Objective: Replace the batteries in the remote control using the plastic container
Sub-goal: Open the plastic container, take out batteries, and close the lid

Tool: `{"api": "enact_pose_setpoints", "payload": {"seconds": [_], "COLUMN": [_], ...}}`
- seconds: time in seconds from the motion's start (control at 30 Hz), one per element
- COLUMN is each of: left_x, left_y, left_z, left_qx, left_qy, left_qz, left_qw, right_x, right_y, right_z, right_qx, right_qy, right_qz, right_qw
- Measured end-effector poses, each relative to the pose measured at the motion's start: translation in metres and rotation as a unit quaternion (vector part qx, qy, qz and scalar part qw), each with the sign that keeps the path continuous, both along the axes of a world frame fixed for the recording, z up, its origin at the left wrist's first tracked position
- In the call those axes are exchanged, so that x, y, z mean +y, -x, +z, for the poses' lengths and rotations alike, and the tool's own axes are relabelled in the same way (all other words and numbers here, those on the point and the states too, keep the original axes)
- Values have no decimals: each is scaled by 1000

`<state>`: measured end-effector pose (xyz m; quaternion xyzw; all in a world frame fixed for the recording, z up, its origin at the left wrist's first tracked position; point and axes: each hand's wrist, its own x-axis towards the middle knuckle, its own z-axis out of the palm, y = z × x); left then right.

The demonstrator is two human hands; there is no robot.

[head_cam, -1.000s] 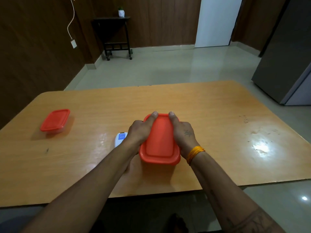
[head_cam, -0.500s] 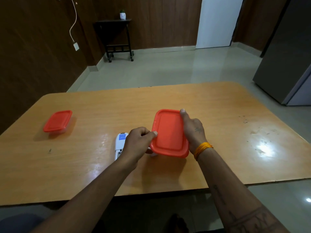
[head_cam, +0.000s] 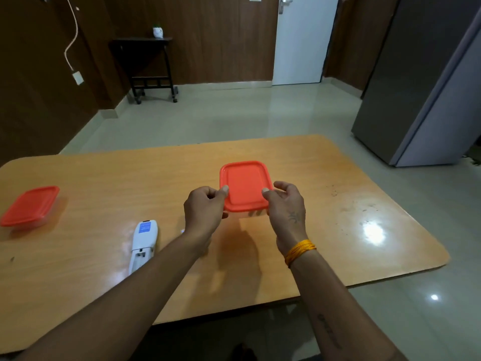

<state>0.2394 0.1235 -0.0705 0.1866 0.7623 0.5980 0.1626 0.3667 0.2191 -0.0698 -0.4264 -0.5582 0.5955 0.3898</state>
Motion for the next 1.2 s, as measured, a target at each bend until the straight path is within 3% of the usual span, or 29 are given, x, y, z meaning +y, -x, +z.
{"api": "enact_pose_setpoints", "payload": {"seconds": [0.17,0.33,0.53,0.87,1.2], "left_x": [64,131,234,384,432], "left_y": [-18,-28,-21,8,17], "left_z": [-13,-24,-31,-53,-67], "left_qx": [-49,-120,-109,-97,-87], "left_qy": [-41,-57,-70,-42,-52], "left_qz": [-56,-108,-126,-156,-219], "left_qw": [996,985,983,982,970], "right_x": [59,137,240,379,435], "right_y": [-24,-39,-31,2,10], "right_z": [-15,-24,-30,-38,-59], "right_qx": [3,9,5,-11,3], "right_qy": [-48,-23,35,33,45], "right_qz": [11,12,-53,-150,-140], "right_qw": [999,1000,998,988,989]}}
